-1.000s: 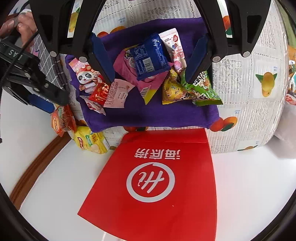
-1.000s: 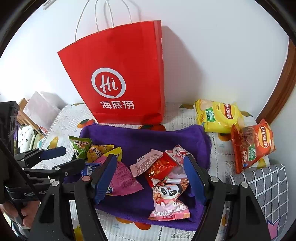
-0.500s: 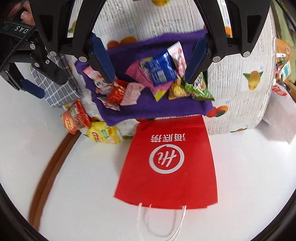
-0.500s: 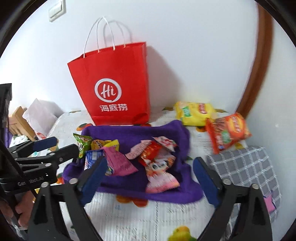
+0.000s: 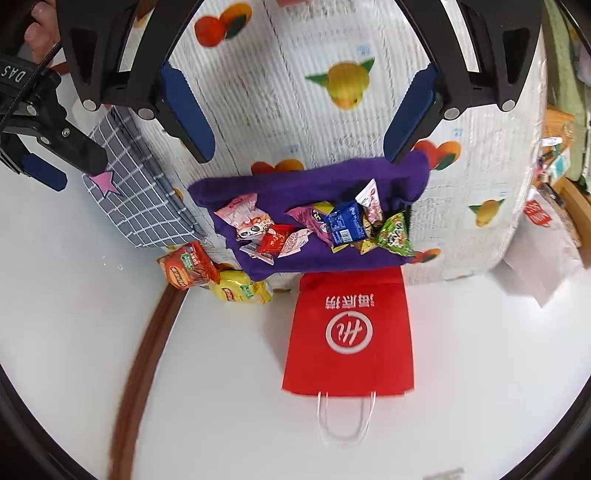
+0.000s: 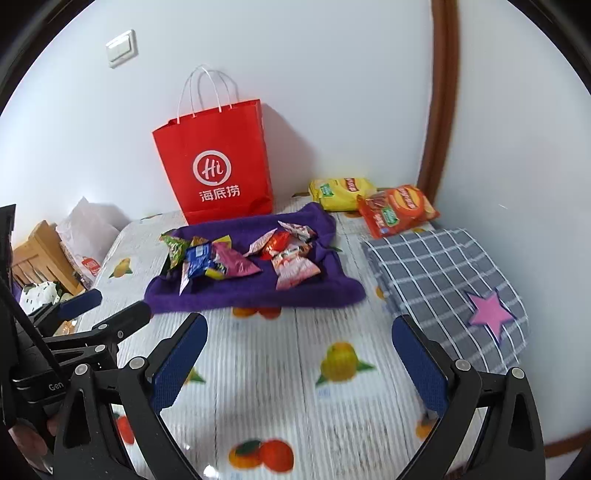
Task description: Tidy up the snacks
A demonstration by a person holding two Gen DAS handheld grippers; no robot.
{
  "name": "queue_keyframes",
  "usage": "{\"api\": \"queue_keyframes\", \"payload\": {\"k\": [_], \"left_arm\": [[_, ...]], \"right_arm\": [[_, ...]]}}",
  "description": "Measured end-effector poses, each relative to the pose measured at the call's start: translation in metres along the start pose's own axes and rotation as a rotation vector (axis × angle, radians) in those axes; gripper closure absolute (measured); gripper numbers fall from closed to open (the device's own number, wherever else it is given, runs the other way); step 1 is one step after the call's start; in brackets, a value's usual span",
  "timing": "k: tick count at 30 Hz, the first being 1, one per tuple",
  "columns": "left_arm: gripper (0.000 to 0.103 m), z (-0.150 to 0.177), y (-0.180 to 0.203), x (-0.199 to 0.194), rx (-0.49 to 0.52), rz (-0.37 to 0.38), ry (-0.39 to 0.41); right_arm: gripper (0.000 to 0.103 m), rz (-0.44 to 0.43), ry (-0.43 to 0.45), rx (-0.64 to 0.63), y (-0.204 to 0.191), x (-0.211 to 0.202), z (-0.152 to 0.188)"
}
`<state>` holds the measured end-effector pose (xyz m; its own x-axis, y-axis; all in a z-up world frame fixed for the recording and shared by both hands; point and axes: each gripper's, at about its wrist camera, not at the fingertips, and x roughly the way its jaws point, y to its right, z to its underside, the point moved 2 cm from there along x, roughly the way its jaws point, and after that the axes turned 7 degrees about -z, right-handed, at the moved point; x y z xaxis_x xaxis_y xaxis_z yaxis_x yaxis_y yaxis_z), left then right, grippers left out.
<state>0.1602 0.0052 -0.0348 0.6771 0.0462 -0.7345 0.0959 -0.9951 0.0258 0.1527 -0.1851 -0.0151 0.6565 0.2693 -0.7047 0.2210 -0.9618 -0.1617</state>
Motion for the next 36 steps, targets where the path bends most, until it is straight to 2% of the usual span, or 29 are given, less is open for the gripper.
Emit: {"api": "queue_keyframes", "payload": {"k": [5,16,25,36], "left_arm": [[0.010,0.025,0.002,-0.042,-0.008,-0.051,0.064],[0.010,0.071,0.015,-0.103,-0.011,-0.041,0.132],[0.010,0.088,0.028,-0.119,-0.009,-0.026,0.128],[0.010,0.092,0.032,-0.132,-0.005,-0.028,0.143]], "right_arm": [[0.004,0.035,0.035,-0.001,-0.002,-0.041,0.028],[0.004,0.069,0.102,0.001,0.002,-0.103,0.070],[0.004,0.067,0.136,-0.029,0.000,-0.130,0.087],[0.004,0.054,0.149,0.002,0.007,-0.138,0.094]]}}
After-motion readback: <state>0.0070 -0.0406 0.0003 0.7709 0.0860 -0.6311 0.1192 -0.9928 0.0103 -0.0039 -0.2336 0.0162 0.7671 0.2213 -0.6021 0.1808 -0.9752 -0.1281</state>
